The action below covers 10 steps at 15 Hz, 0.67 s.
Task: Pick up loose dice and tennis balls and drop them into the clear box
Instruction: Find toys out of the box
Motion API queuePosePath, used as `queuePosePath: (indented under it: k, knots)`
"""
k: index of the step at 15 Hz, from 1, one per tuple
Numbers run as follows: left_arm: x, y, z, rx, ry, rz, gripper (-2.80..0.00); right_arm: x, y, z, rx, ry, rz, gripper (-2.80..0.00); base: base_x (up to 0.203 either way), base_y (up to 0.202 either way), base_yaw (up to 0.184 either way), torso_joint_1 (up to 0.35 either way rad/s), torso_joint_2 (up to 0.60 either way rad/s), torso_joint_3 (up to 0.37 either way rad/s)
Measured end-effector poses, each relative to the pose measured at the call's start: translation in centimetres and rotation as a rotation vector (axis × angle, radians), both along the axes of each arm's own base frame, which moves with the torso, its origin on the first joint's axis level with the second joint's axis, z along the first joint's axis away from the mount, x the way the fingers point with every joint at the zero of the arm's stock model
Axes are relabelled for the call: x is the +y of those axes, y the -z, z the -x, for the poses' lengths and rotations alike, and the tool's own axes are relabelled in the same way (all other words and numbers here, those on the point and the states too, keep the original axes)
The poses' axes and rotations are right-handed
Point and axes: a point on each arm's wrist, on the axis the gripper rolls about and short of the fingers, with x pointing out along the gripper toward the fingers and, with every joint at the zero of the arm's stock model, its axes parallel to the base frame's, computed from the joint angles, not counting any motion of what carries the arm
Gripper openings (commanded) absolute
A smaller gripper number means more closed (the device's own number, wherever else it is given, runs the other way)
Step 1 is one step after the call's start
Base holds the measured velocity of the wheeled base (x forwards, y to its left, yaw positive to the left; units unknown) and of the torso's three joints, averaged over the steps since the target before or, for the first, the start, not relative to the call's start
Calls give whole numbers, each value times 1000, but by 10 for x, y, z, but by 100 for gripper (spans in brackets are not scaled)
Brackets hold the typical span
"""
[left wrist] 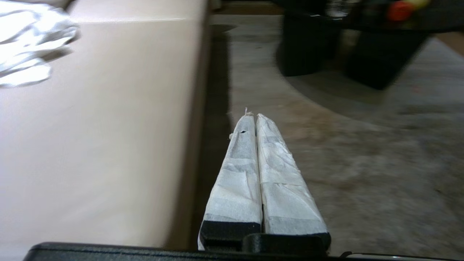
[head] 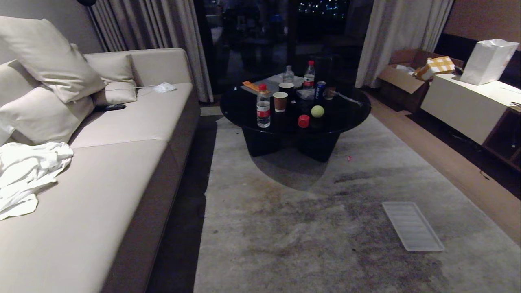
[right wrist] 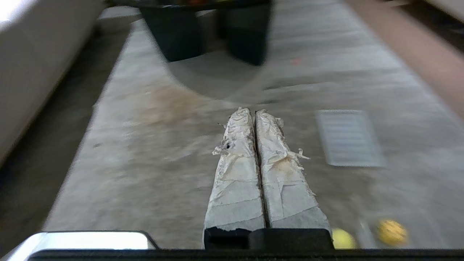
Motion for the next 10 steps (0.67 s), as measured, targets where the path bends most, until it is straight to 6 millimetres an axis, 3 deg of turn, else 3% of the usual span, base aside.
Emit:
queuePosePath:
  k: [10]
  knots:
    - [0,0,0,-2,1,-2,-280,0,0,0,0,0,0,-280,0,11,-165,3,4,3]
